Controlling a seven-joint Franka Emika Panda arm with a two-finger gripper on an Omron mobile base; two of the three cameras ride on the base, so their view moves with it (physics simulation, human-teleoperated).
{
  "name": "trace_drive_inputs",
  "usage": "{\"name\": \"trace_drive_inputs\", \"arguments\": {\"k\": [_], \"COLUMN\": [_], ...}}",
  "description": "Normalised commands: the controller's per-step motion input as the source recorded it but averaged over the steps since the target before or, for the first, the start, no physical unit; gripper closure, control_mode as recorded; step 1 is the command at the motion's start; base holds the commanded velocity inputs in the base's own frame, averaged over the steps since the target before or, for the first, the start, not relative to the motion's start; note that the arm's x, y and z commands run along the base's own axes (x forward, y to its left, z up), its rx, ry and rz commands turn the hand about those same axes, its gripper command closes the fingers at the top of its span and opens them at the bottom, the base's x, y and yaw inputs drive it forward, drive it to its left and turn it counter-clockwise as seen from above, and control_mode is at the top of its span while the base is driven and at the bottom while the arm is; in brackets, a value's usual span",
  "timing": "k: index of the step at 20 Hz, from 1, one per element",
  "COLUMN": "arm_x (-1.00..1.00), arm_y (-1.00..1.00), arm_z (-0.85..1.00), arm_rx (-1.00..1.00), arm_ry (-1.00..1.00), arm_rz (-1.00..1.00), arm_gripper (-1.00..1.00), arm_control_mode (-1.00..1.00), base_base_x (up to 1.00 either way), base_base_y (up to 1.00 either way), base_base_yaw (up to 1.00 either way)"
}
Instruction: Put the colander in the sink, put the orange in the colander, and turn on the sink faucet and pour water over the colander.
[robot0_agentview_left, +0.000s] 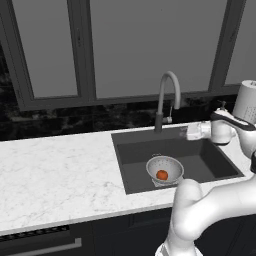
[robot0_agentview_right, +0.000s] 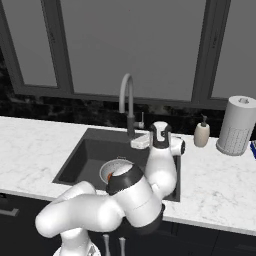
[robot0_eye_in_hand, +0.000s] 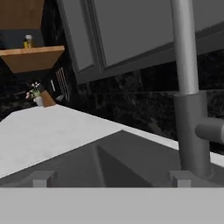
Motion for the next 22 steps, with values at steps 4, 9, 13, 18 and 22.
{"name": "trace_drive_inputs", "arguments": {"k": [4, 9, 13, 18, 22], "arm_x": [0.33, 0.41, 0.2, 0.03, 0.09], "arm_y": [-0.08, 0.02, 0.21, 0.24, 0.29], "arm_z": [0.25, 0.2, 0.26, 0.55, 0.41], "arm_rx": [0.14, 0.1, 0.03, 0.0, -0.03], "arm_ry": [-0.14, -0.12, -0.06, -0.05, 0.0], "arm_rz": [0.0, 0.0, -0.04, -0.2, -0.33], "arm_gripper": [-1.0, -1.0, -1.0, -1.0, -1.0], "arm_control_mode": [-1.0, -1.0, -1.0, -1.0, -1.0], "base_base_x": [0.0, 0.0, 0.0, 0.0, 0.0], "base_base_y": [0.0, 0.0, 0.0, 0.0, 0.0], "base_base_yaw": [0.0, 0.0, 0.0, 0.0, 0.0]}}
